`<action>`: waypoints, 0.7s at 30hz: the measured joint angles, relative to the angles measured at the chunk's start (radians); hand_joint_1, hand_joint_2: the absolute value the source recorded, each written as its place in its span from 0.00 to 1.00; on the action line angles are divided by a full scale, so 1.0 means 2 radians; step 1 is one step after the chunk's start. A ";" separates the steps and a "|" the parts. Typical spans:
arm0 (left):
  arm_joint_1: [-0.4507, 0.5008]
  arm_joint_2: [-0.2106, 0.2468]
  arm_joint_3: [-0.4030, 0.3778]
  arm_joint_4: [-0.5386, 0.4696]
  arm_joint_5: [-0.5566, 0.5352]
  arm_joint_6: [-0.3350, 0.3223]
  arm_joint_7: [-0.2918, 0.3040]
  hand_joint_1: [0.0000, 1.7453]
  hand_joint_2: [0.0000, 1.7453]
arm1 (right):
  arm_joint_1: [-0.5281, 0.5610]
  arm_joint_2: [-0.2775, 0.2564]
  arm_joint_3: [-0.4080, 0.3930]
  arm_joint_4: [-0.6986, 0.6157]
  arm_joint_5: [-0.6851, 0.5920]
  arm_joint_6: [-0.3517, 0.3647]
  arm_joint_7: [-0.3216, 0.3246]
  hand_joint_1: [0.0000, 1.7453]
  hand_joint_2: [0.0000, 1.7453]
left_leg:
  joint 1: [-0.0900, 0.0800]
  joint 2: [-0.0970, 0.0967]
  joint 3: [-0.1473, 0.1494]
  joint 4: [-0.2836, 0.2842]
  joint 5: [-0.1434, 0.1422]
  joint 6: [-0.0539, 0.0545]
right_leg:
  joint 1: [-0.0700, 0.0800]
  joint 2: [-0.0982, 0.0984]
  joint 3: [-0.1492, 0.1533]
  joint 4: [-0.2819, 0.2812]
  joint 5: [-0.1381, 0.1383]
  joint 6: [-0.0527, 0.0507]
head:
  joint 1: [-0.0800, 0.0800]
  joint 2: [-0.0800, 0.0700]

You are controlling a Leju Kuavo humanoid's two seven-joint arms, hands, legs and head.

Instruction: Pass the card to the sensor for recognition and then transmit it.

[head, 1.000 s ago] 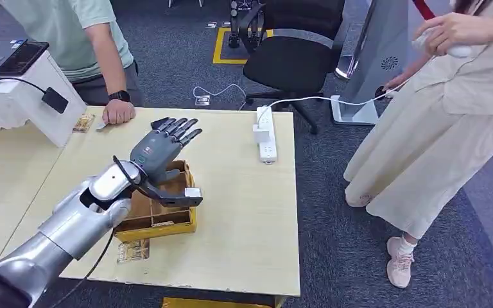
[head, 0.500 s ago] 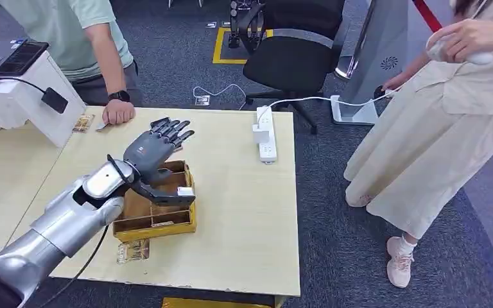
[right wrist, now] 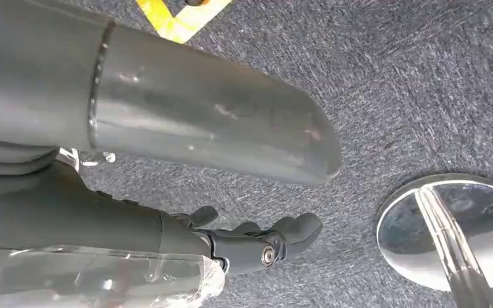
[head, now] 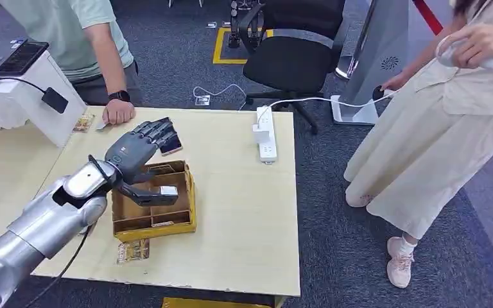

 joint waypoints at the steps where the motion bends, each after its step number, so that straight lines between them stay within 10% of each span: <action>1: 0.000 0.001 0.000 -0.001 0.000 0.000 0.000 0.00 1.00 | 0.000 0.000 0.000 0.000 -0.001 0.000 0.000 0.00 0.00 | 0.000 0.000 0.000 0.000 0.000 0.000 | 0.000 0.000 0.000 0.000 0.000 0.000 | 0.000 0.000; 13: 0.005 0.011 0.000 -0.017 0.002 -0.005 -0.001 0.00 1.00 | 0.000 0.000 -0.002 0.000 -0.004 0.000 -0.004 0.00 0.00 | 0.000 0.000 0.000 0.000 0.000 0.000 | 0.000 0.000 0.000 0.000 0.000 0.000 | 0.000 0.000; 16: 0.006 0.012 -0.001 -0.021 0.003 -0.007 -0.001 0.29 1.00 | 0.000 0.000 -0.002 0.000 -0.004 0.000 -0.004 0.00 0.00 | 0.000 0.000 0.000 0.000 0.000 0.000 | 0.000 0.000 0.000 0.000 0.000 0.000 | 0.000 0.000; 17: 0.007 0.013 -0.001 -0.023 0.005 -0.008 -0.001 0.80 1.00 | 0.000 0.000 -0.002 0.000 -0.004 -0.001 -0.004 0.00 0.00 | 0.000 0.000 0.000 0.000 0.000 0.000 | 0.000 0.000 0.000 0.000 0.000 0.000 | 0.000 0.000; 21: 0.012 0.018 -0.002 -0.038 0.016 -0.017 -0.004 0.93 1.00 | 0.000 0.000 -0.004 0.000 -0.004 -0.001 -0.005 0.00 0.00 | 0.000 0.000 0.000 0.000 0.000 0.000 | 0.000 0.000 0.000 0.000 0.000 0.000 | 0.000 0.000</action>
